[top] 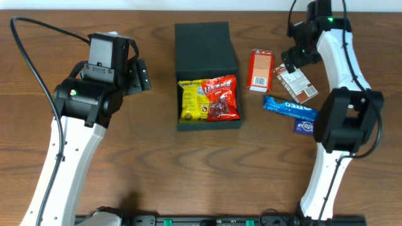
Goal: Pack container
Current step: 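Grasp the brown Pocky box with the right gripper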
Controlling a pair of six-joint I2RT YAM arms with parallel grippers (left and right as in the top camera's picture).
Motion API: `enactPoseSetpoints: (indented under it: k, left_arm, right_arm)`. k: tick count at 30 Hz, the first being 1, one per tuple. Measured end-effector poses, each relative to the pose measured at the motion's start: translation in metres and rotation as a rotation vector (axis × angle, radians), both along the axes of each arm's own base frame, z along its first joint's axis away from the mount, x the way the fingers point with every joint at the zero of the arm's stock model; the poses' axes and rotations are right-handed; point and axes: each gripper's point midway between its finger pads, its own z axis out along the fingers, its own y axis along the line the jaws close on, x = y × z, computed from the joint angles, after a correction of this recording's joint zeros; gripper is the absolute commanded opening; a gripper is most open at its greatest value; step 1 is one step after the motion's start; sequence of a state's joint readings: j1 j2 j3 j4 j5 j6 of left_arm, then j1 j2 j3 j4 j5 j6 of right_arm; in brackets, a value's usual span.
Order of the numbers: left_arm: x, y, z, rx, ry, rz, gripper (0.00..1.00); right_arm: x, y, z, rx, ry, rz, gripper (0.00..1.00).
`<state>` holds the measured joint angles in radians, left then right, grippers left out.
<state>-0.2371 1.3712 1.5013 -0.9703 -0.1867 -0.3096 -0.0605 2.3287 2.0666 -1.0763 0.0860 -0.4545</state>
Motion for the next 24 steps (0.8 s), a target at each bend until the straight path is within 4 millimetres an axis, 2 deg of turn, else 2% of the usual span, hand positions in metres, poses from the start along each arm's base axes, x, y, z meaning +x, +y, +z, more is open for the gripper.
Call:
enactPoseSetpoints:
  k: [5, 12, 15, 21, 24]
  left_arm:
    - [0.0, 0.0, 0.0, 0.0, -0.002, 0.0, 0.95]
    - [0.001, 0.0, 0.001, -0.001, -0.005, 0.0, 0.95]
    - [0.001, 0.0, 0.001, -0.001, -0.005, 0.0, 0.95]
    - [0.001, 0.0, 0.001, -0.001, -0.006, 0.0, 0.95]
    - [0.001, 0.0, 0.001, -0.001, -0.006, 0.0, 0.95]
  right_arm:
    - [-0.008, 0.012, -0.015, 0.059, 0.058, 0.075, 0.89]
    - [-0.01, 0.017, -0.02, 0.072, 0.075, 0.149, 0.95]
    - [-0.011, 0.017, -0.022, 0.073, 0.08, 0.163, 0.95]
    - [-0.026, 0.017, -0.041, 0.078, 0.13, 0.173, 0.96]
    - [-0.026, 0.017, -0.047, 0.075, 0.131, 0.173, 0.96]
